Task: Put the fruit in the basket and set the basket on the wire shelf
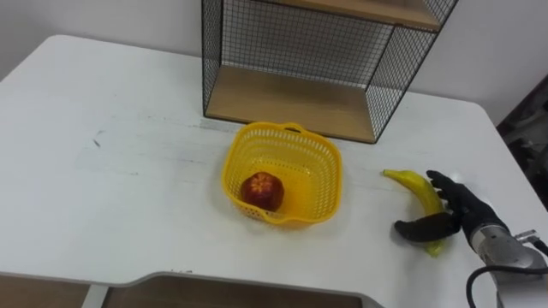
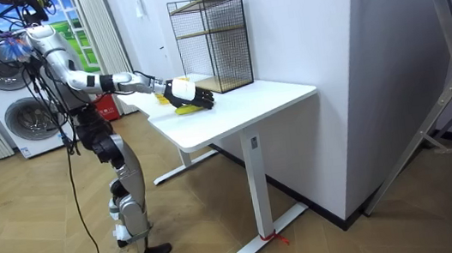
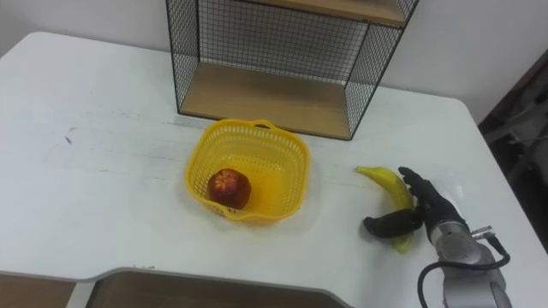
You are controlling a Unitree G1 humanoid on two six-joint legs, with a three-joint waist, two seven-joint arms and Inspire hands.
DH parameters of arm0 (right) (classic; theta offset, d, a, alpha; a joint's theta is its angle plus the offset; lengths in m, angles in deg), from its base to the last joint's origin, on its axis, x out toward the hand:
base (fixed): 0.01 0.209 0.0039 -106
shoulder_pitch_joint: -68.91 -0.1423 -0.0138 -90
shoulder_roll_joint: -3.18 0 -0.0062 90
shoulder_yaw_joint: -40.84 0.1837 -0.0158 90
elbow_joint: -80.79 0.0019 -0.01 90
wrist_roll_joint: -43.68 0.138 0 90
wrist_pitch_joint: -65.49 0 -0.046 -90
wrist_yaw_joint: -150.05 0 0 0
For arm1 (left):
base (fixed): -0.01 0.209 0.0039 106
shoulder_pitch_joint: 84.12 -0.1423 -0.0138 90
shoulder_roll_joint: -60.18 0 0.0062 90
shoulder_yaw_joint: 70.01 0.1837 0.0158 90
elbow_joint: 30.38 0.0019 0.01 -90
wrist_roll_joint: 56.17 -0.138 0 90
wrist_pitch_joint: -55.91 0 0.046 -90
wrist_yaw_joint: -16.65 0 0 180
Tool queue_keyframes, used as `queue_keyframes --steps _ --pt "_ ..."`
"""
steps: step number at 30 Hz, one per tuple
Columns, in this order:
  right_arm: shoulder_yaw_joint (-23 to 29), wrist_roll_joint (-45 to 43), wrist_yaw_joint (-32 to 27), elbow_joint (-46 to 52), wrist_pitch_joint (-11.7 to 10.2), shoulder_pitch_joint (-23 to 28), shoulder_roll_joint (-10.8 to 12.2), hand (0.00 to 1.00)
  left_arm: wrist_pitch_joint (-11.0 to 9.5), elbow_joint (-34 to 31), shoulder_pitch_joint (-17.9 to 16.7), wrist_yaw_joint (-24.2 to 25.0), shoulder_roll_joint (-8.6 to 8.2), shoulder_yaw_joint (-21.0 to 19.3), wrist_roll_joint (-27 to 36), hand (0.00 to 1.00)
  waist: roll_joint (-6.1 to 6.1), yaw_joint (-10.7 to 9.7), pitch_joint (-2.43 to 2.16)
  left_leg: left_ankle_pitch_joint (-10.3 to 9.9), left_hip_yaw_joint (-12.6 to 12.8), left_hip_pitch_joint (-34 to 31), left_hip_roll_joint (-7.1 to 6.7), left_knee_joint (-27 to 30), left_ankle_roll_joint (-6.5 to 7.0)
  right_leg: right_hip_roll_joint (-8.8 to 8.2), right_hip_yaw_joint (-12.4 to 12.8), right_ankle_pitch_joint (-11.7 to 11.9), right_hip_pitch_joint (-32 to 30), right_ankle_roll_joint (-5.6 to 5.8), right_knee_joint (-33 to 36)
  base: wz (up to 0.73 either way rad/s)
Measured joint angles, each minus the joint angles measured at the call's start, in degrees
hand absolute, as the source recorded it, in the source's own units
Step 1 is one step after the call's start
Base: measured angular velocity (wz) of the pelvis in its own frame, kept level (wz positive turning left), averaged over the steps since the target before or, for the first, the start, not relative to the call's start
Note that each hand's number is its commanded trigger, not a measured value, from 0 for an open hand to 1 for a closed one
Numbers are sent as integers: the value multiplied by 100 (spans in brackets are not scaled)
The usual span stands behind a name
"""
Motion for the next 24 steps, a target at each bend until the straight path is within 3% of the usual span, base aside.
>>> queue_keyframes --steps 11,24 --pt "158 -892 -224 -20 13 -38 -117 100 57 -18 21 -63 -1 1 -1 0 55 23 9 -1 -36 -3 5 -5 -2 8 -7 2 10 -4 8 0" --pt "189 -847 -147 15 102 -13 -114 100 85 -146 42 -265 -10 3 0 0 74 25 0 0 -48 -2 3 -1 -2 7 -13 8 7 -11 18 0"
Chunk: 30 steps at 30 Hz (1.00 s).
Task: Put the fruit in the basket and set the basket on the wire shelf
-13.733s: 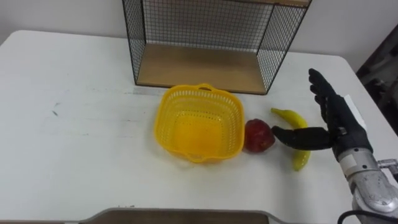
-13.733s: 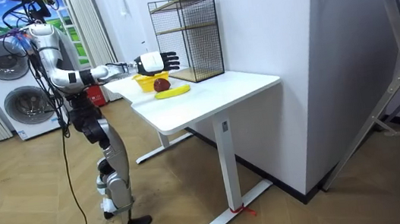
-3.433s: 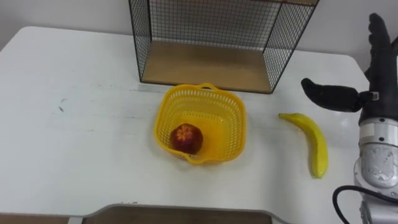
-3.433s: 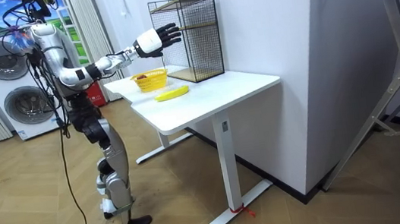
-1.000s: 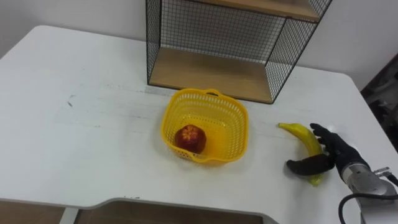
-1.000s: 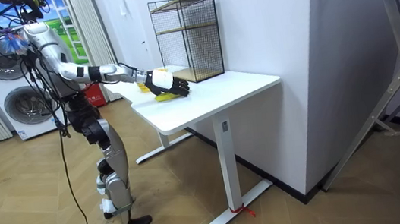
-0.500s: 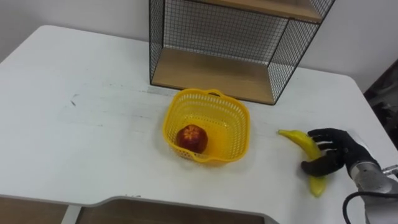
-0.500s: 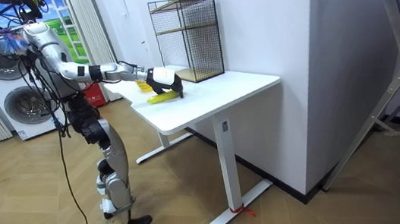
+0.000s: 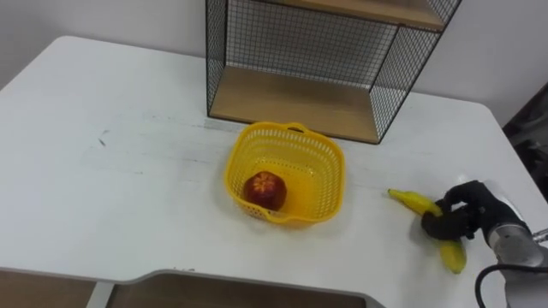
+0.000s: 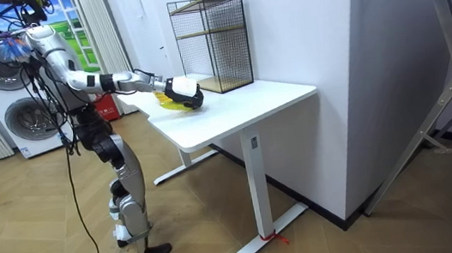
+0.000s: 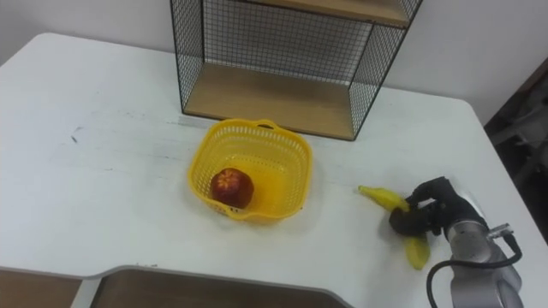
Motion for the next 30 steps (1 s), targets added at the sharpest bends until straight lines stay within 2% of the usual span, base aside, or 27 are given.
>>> queue_keyframes --steps 8,14,17,19,21,24,30 --pt "17 -3 45 37 19 0 0 100 11 -12 -13 -8 0 2 5 0 10 -3 -5 0 -6 0 0 -5 0 0 -4 0 -7 0 2 0" --pt "13 -21 115 260 157 4 2 100 0 -12 -6 -7 -2 16 27 0 2 2 1 0 10 -2 1 -19 0 4 23 0 -27 0 9 0" --pt "-56 -24 189 500 273 38 9 100 -10 -11 10 -15 -14 32 63 0 7 5 10 1 66 2 2 -36 0 5 68 0 -50 0 16 -7" --pt "-178 -46 229 843 332 37 9 100 -24 -11 34 -19 -41 45 60 0 20 61 48 2 157 9 12 -57 0 11 169 0 -118 0 77 -22" --pt "-224 -76 304 1156 341 37 9 100 -37 -11 35 -19 -35 42 58 0 35 58 57 3 179 3 11 -71 2 10 188 0 -155 0 85 -11" --pt "-223 -94 307 1592 339 36 9 100 -115 -10 51 -19 11 75 72 0 30 38 58 7 182 12 11 -98 6 10 190 -1 -166 1 88 -2" --pt "-222 -5 303 2259 332 32 9 100 -249 212 106 -8 -12 294 81 0 -2 4 66 7 193 -8 13 -75 7 11 187 -1 -190 2 86 0"
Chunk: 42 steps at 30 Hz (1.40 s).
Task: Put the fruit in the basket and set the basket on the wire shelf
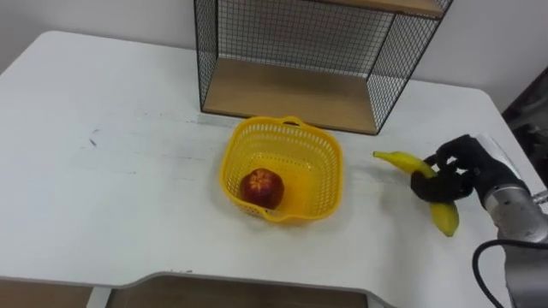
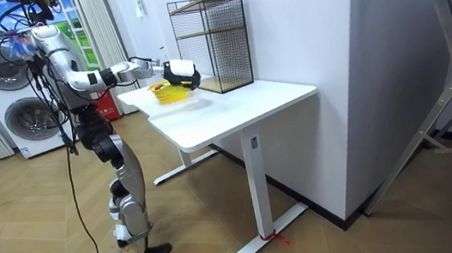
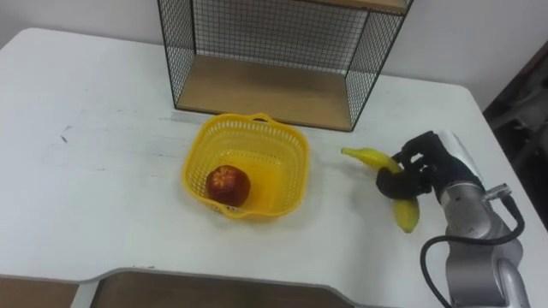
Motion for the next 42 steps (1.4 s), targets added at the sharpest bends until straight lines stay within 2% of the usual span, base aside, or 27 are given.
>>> queue_keyframes --steps 4,13,18,23,27,32,37,42 --pt "11 72 -95 429 -84 -5 1 100 -58 119 42 12 -15 -1 54 0 8 -17 3 0 15 -2 4 1 0 3 -1 0 -3 0 -4 0" --pt "9 71 -130 1165 -121 -6 41 100 -168 145 24 167 -23 3 204 0 39 0 -11 0 133 4 14 6 0 10 85 11 -35 -1 6 -5" --pt "-10 81 -125 1653 -118 -7 46 100 -186 225 101 177 -20 156 207 0 64 -27 -10 -1 134 1 15 -24 0 10 84 13 -40 0 16 0" --pt "-33 125 -125 1797 -119 -7 46 100 -188 239 112 195 -14 255 201 0 57 7 -12 -1 137 -3 13 -52 0 15 134 13 -70 0 17 -2" --pt "-280 127 -71 1860 -120 -4 73 100 -213 251 177 202 -3 251 207 0 49 14 -17 -1 152 -4 15 -76 0 20 137 12 -84 0 15 0" --pt "-656 162 103 2037 -120 -5 82 100 -296 254 271 106 3 253 293 0 39 108 -21 0 150 -4 14 -79 0 21 134 12 -91 1 12 0" --pt "-681 275 338 2060 -123 -8 82 100 -382 281 322 15 3 259 331 0 5 242 -35 1 148 1 13 -77 1 20 143 12 -86 1 5 0" --pt "-775 333 531 2080 -121 -11 99 100 -389 439 357 14 6 269 430 0 8 302 -14 1 154 7 13 -77 2 20 140 12 -81 1 -2 0"
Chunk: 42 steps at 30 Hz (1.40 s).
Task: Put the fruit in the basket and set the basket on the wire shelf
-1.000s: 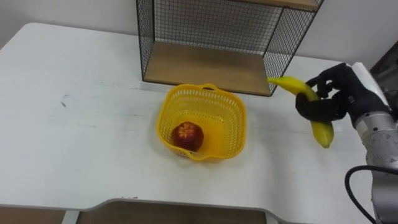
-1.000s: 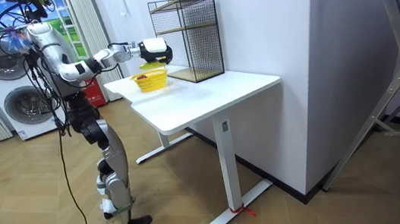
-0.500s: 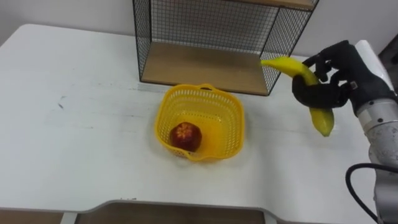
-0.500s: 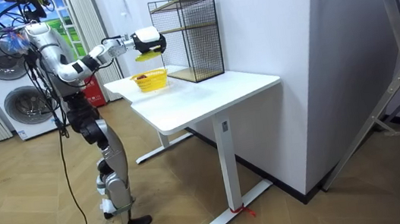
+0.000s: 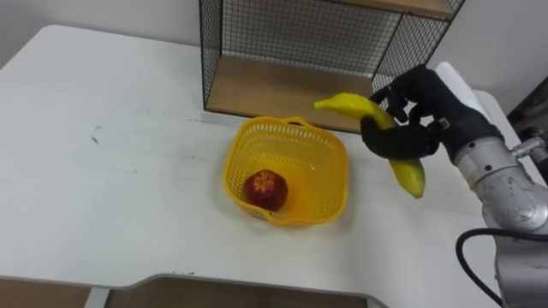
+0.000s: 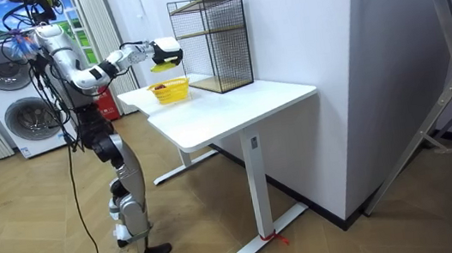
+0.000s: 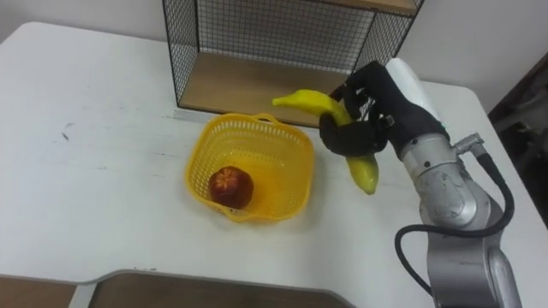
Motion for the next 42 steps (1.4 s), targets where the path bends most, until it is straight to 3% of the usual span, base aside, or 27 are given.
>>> queue_keyframes --steps 8,12,18,21,22,23,24,42 --pt "-359 -60 343 149 4 -17 43 100 12 -6 -57 2 1 10 -13 0 18 145 17 0 -31 -15 2 -20 0 2 -22 0 2 0 3 0" --pt "-442 -77 371 136 37 -91 252 100 45 -6 -53 -20 0 123 -5 0 27 205 37 0 -73 -39 -1 -13 0 -2 -68 0 2 0 2 6" --pt "-578 -67 371 94 37 -270 340 100 79 5 7 -20 -6 122 -7 0 40 292 86 0 -105 -65 -2 -12 0 -4 -89 0 -1 0 -5 4" --pt "-578 -73 388 93 36 -276 410 100 79 6 34 -17 -5 116 -8 0 38 296 85 -1 -167 -94 -6 7 0 -6 -93 0 -2 0 -9 9" --pt "-578 -74 393 93 36 -276 410 52 79 6 49 -17 -5 114 -7 0 36 292 84 0 -168 -93 -6 12 0 -6 -93 0 -3 0 -9 6" --pt "-580 -72 397 93 33 -276 414 16 77 8 55 -17 -4 117 -3 0 36 294 85 0 -170 -93 -6 25 0 -5 -94 0 -3 0 -10 0" --pt "-584 -72 397 93 32 -276 427 0 73 32 58 -17 0 118 0 0 38 294 86 0 -171 -94 -6 37 0 -5 -93 0 -3 0 -10 0" --pt "-613 -53 397 62 15 -276 501 0 50 212 65 -17 5 123 -7 0 41 267 85 0 -161 -118 -6 59 -2 -10 -125 0 1 0 -5 0"
